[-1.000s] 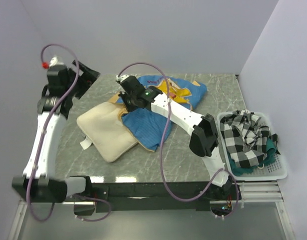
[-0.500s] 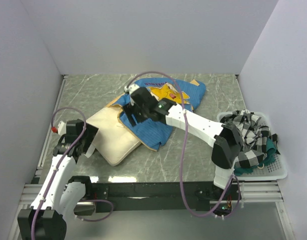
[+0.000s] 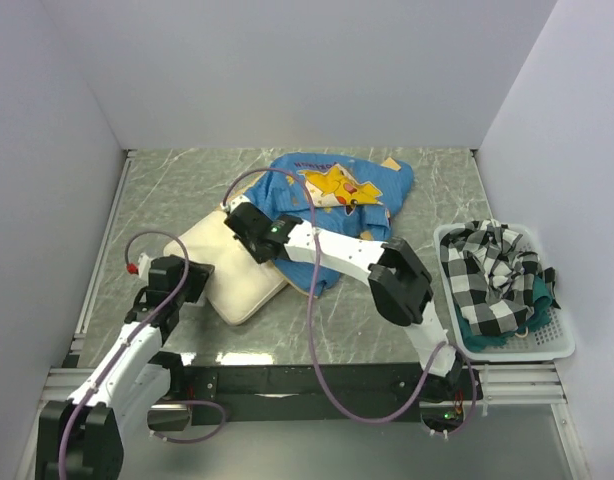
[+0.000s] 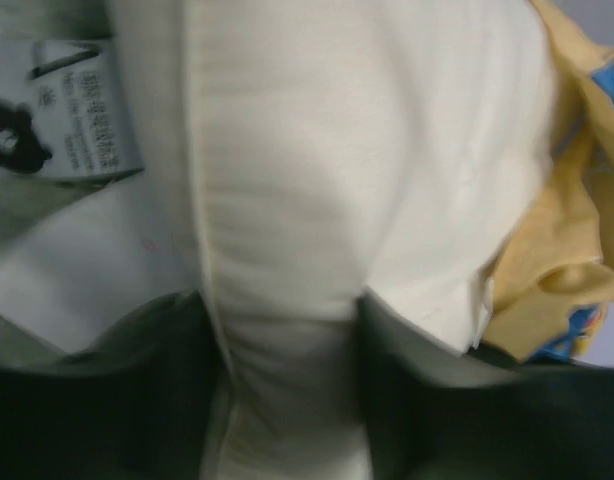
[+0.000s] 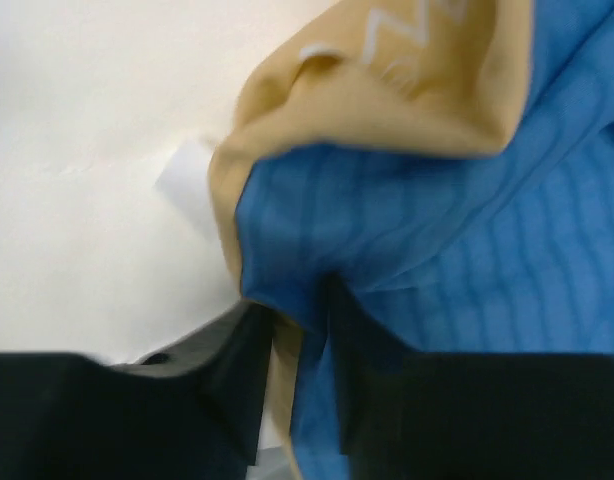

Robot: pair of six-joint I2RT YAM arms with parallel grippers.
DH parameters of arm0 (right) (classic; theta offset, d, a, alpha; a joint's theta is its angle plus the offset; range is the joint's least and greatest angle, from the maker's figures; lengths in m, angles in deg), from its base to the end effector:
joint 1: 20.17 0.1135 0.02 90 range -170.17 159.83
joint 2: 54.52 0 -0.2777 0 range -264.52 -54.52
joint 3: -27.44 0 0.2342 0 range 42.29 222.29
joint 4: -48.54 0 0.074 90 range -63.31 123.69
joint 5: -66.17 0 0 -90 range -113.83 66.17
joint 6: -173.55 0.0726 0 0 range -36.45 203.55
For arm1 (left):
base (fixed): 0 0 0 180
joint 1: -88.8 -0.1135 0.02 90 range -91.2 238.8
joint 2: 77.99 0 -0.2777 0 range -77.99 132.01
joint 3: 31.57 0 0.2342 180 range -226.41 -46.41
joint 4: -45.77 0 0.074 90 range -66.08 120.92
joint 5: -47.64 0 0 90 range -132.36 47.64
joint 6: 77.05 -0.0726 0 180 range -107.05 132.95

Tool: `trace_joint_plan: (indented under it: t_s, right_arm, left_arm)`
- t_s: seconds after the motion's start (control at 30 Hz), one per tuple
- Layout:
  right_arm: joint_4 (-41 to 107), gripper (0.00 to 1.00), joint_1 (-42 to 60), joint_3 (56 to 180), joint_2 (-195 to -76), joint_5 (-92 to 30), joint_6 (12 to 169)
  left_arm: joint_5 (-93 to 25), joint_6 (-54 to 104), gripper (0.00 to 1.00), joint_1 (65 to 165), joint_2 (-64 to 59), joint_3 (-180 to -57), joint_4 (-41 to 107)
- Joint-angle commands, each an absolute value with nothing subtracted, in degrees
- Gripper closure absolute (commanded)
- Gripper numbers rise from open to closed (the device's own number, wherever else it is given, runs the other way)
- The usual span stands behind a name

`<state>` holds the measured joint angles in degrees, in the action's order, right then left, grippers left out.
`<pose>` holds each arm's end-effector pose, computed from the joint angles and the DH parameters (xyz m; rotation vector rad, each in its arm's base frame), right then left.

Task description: Put the pillow into the pillowcase

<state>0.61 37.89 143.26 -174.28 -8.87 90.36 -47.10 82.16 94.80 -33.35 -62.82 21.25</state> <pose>0.2701 0.3978 0.2251 -0.9554 2.2478 0.1819 0.1654 -0.0114 0.1645 -1.2465 1.9369 -0.6112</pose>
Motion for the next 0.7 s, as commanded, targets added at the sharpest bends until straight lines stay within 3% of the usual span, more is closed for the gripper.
trace_joint_plan:
  t_s: [0.0,0.03,0.07,0.33,0.53,0.67]
  right_arm:
    - [-4.4,0.81,37.0,154.7,-176.4,5.6,91.5]
    - [-5.7,0.95,37.2,156.7,-176.6,5.3,91.8]
    - [-6.8,0.99,37.6,160.9,-176.5,4.6,91.8]
    - [-14.4,1.0,49.8,190.5,-177.3,2.3,87.7]
    - [-6.6,1.0,51.5,181.7,-171.6,-1.5,90.1]
    - [-8.8,1.0,51.2,177.0,-171.2,2.2,90.6]
  left_arm:
    - [-42.2,80.9,0.68,98.5,-30.5,-61.2,34.3]
    - [-42.2,79.6,0.85,99.1,-30.3,-62.3,34.5]
    - [-42.2,78.8,0.99,99.7,-29.9,-63.2,34.4]
    - [-48.8,72.4,0.99,113.2,-32.8,-72.6,34.2]
    - [-58.4,77.2,0.99,118.0,-38.6,-73.2,34.5]
    - [-67.4,81.7,0.99,118.0,-40.3,-77.3,24.5]
